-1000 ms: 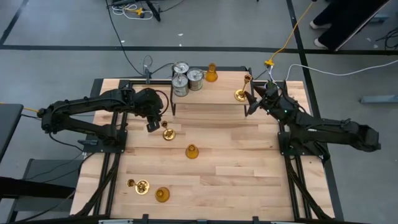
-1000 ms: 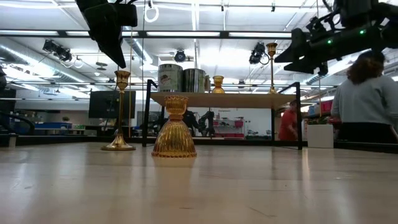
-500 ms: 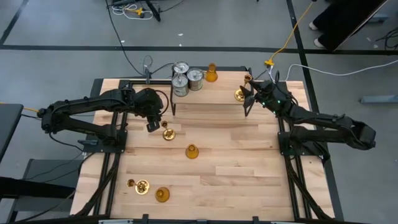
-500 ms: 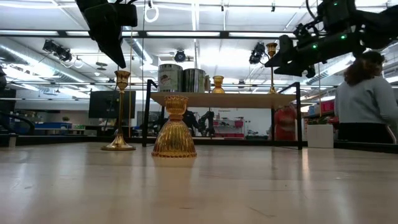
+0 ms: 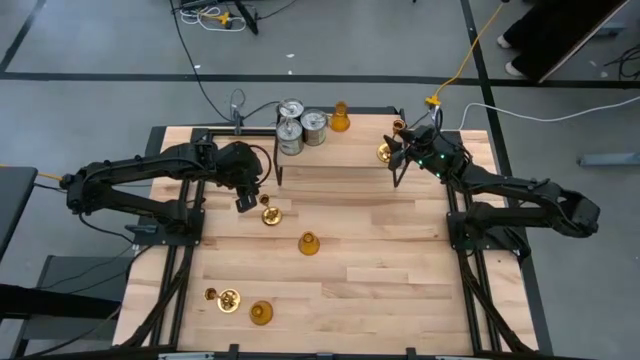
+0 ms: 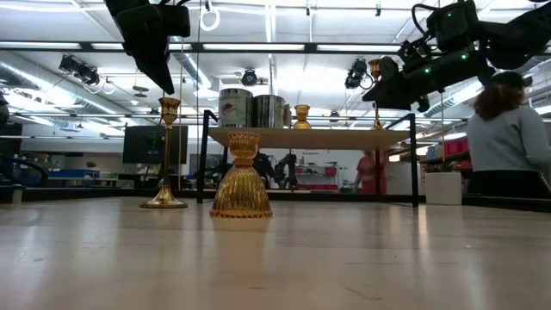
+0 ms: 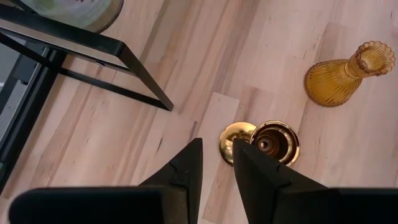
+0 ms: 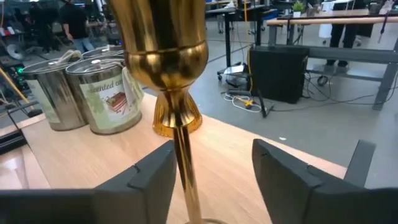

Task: Pick & Place candle stick holders
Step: Adjust the gold candle holder on the shelf

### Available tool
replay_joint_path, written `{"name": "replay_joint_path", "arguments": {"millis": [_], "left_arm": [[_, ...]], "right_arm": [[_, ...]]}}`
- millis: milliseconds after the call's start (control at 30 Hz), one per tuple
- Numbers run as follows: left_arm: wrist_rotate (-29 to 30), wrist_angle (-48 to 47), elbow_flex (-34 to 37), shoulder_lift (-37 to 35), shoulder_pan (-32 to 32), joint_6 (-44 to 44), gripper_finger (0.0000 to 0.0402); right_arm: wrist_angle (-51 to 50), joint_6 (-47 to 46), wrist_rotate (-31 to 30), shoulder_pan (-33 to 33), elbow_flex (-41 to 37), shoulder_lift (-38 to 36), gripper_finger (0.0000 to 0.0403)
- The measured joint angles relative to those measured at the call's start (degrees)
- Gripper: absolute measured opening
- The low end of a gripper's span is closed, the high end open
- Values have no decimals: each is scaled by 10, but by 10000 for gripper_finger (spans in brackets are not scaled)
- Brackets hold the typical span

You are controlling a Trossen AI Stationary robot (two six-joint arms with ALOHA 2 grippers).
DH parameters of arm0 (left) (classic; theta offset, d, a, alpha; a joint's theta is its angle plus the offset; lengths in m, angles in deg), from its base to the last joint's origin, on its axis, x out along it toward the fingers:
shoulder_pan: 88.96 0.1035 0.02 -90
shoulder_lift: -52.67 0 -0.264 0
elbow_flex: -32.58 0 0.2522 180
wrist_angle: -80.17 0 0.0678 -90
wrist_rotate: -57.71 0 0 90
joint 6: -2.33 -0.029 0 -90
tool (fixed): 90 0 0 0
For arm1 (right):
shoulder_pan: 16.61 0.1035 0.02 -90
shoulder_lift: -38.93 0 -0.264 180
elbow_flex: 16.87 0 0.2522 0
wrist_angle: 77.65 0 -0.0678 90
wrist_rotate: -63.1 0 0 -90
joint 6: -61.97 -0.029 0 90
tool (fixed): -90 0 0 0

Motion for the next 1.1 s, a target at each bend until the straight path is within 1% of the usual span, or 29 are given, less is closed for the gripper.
{"name": "replay_joint_path", "arguments": {"millis": [233,500,900,1000,1100], "left_arm": [[0,0,0,0,0,0,97],[0,4,0,0,0,0,97],[0,16,0,0,0,0,97],[0,16,0,0,0,0,97],[0,16,0,0,0,0,97]], "right_arm": [[0,20,-1,0,0,0,156],[0,22,-1,-1,0,0,94],[1,37,-1,-1,0,0,15],[5,42,-2,-1,0,0,9],[31,45,-1,-4,1,0,15]]}}
